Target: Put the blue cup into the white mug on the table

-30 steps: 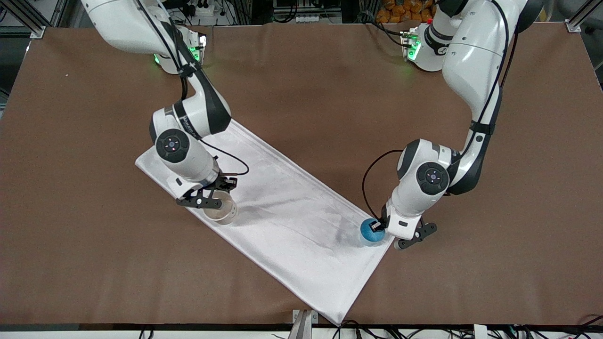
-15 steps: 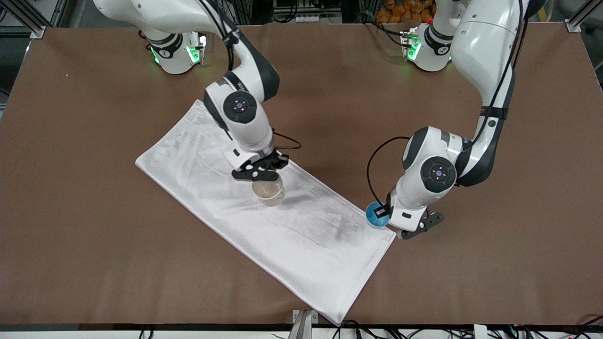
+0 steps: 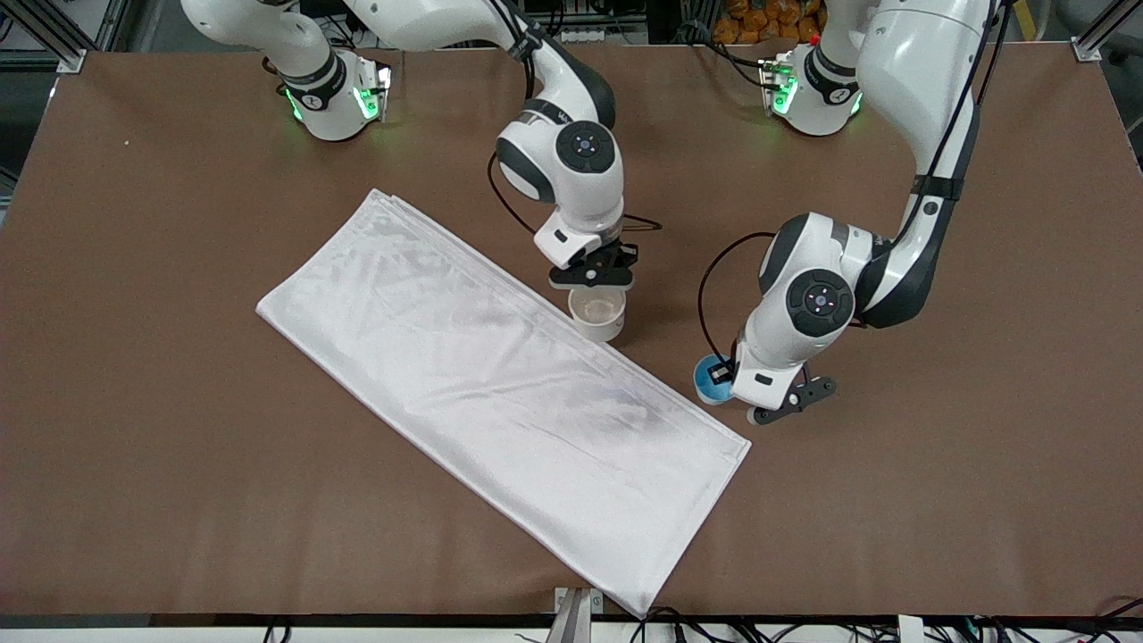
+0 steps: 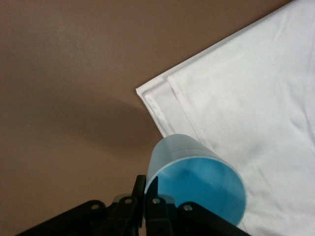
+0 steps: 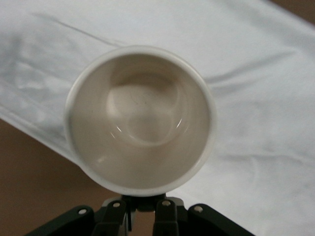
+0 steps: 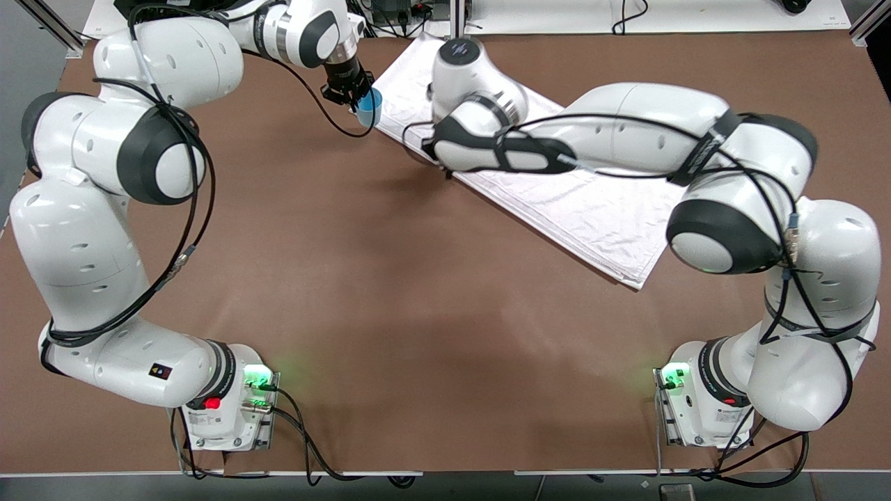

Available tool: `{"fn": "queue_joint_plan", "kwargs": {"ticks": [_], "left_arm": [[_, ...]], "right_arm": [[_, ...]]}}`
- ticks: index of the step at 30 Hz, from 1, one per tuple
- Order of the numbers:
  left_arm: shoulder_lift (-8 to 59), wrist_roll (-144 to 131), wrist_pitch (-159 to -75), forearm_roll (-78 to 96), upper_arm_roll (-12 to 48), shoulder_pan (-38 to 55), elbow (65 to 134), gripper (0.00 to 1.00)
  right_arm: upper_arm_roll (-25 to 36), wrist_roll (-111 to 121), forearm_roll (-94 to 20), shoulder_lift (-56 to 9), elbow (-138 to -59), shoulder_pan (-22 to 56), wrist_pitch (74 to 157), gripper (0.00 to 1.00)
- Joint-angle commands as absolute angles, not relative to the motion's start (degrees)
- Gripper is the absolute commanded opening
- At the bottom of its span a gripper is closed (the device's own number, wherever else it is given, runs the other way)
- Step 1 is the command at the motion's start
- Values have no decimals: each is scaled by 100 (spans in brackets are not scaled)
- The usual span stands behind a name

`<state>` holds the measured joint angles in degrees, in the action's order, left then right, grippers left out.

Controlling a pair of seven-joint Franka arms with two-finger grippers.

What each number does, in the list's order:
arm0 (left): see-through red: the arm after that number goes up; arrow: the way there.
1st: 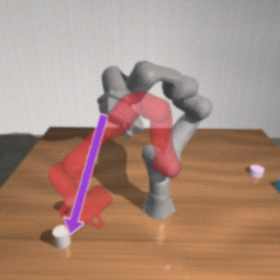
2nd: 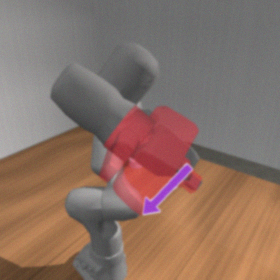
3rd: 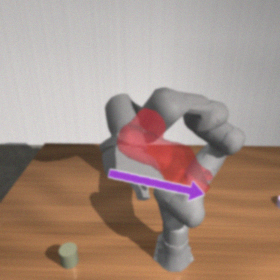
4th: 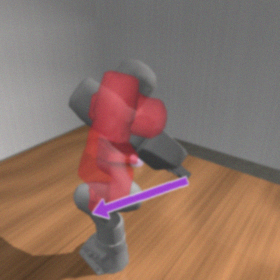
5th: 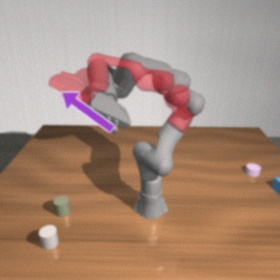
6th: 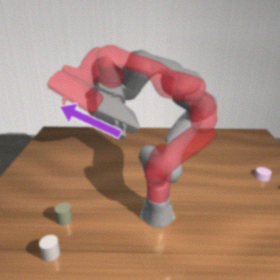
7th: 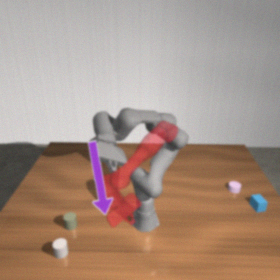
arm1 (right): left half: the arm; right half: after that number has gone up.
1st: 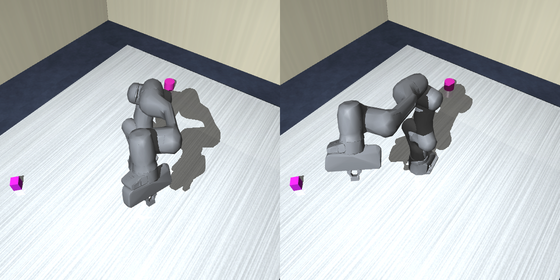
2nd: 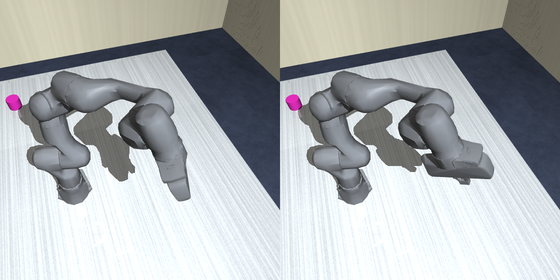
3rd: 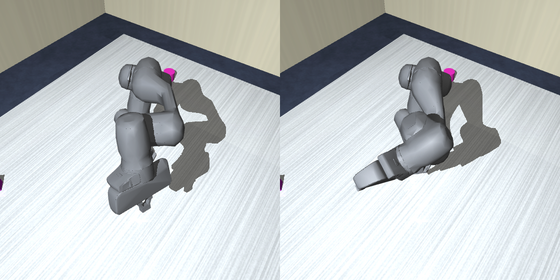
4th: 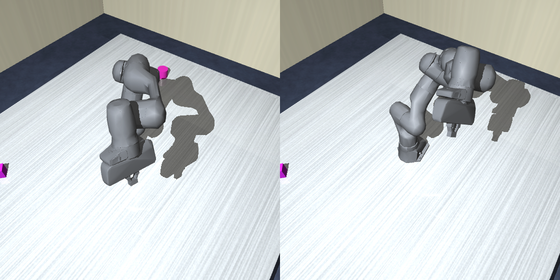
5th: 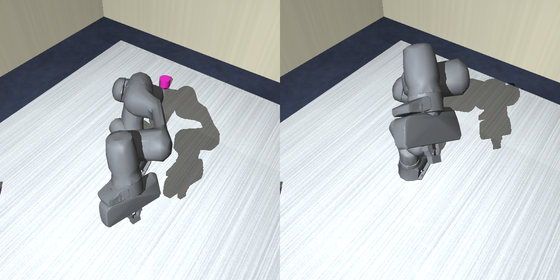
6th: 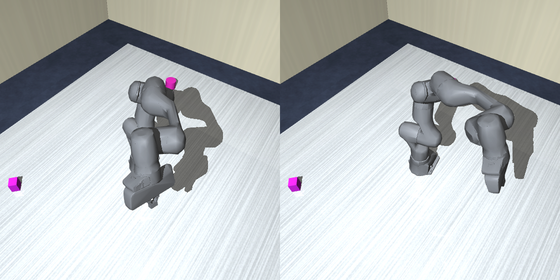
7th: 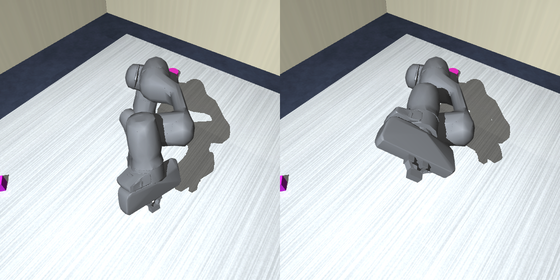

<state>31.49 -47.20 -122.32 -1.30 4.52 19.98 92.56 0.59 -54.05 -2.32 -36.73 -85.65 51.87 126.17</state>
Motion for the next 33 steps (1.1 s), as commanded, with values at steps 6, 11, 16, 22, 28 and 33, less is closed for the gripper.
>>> {"fn": "queue_joint_plan", "kwargs": {"ticks": [6,11,16,22,28,33], "left_arm": [[2681,-4728,-12033,-272,553,2048,9729,0],[2461,-4781,-11743,-246,659,2048,9738,0],[2320,-4799,-11646,-141,694,2039,9729,0],[2338,-4825,-11646,-123,694,2039,9729,0],[2338,-4957,-11540,-114,782,2048,9721,0],[2355,-5001,-11444,-114,870,2057,9712,0]], "right_arm": [[114,-5669,-132,-3964,-8279,5572,12551,0],[123,-5880,-97,-4166,-8271,5642,12586,0],[123,-5897,18,-4280,-8262,5678,12665,0],[123,-5897,26,-4333,-8262,5678,12709,0],[123,-5889,26,-4324,-8279,5669,12709,0],[132,-5889,114,-4324,-8349,5643,12700,0]]}}
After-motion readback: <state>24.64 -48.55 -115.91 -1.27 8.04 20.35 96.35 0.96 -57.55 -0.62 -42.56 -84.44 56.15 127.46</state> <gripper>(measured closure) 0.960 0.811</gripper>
